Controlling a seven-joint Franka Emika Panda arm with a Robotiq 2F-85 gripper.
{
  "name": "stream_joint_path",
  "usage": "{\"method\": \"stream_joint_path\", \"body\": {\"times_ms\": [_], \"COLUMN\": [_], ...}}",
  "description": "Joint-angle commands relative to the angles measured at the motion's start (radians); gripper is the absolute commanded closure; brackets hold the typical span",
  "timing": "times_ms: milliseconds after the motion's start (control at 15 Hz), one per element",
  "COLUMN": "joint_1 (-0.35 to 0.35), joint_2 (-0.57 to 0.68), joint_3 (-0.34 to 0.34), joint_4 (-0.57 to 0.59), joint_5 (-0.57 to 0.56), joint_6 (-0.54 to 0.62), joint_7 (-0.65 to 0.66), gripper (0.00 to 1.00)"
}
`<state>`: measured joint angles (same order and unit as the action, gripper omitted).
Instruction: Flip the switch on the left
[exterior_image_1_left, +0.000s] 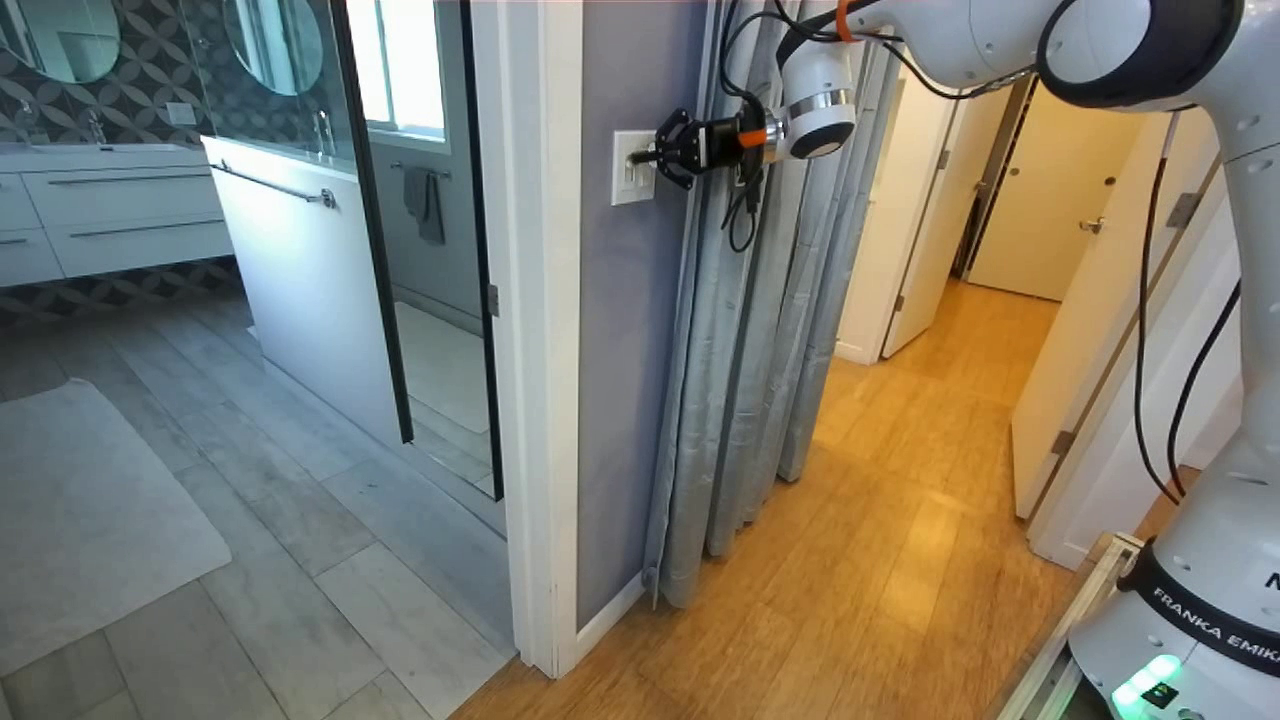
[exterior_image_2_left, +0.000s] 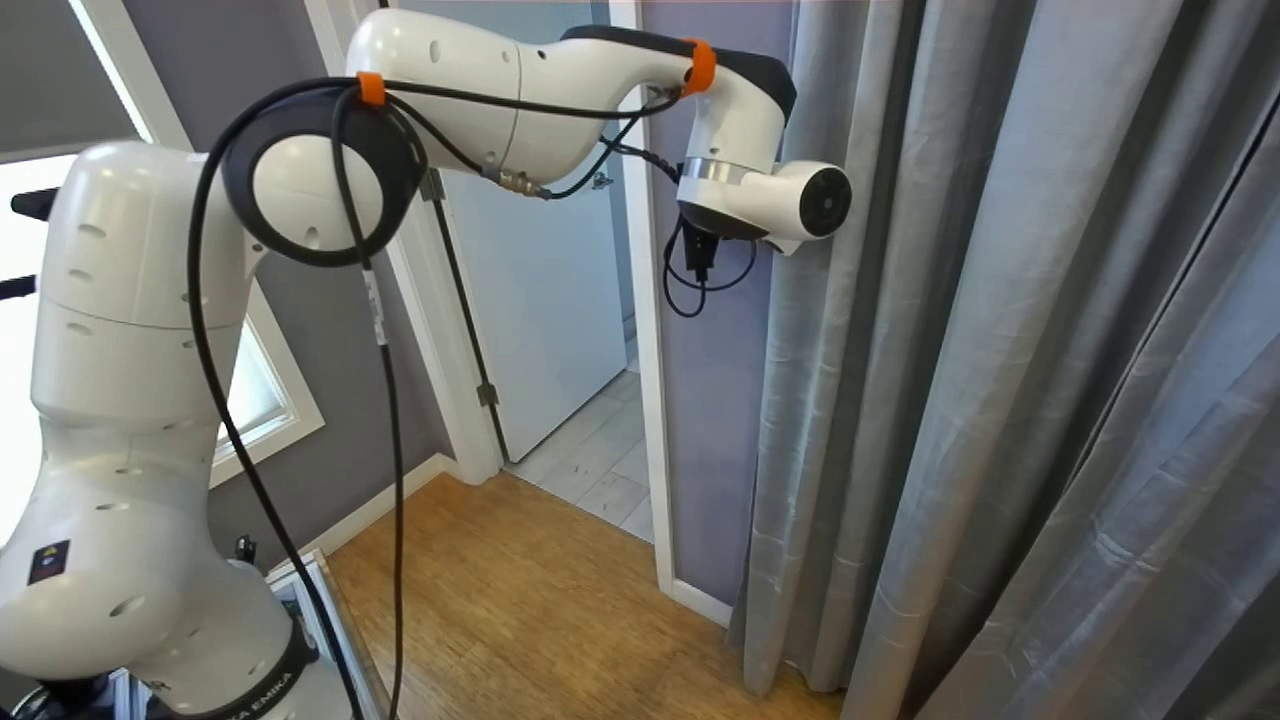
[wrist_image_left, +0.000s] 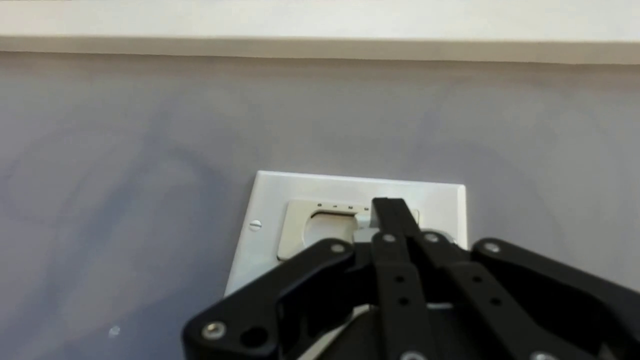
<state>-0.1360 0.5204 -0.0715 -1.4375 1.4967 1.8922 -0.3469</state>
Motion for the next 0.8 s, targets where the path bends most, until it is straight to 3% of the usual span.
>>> {"method": "stream_joint_path", "body": {"times_ms": [0, 733], "joint_1": [-0.012, 0.001], "joint_2": [0.043, 0.056], "joint_3": [0.024, 0.010], "joint_4": [0.060, 0.057], "joint_5": [0.041, 0.010], "joint_6": [0.006, 0.037], "joint_7": [0.049, 0.132], "gripper": [1.00, 1.00]}}
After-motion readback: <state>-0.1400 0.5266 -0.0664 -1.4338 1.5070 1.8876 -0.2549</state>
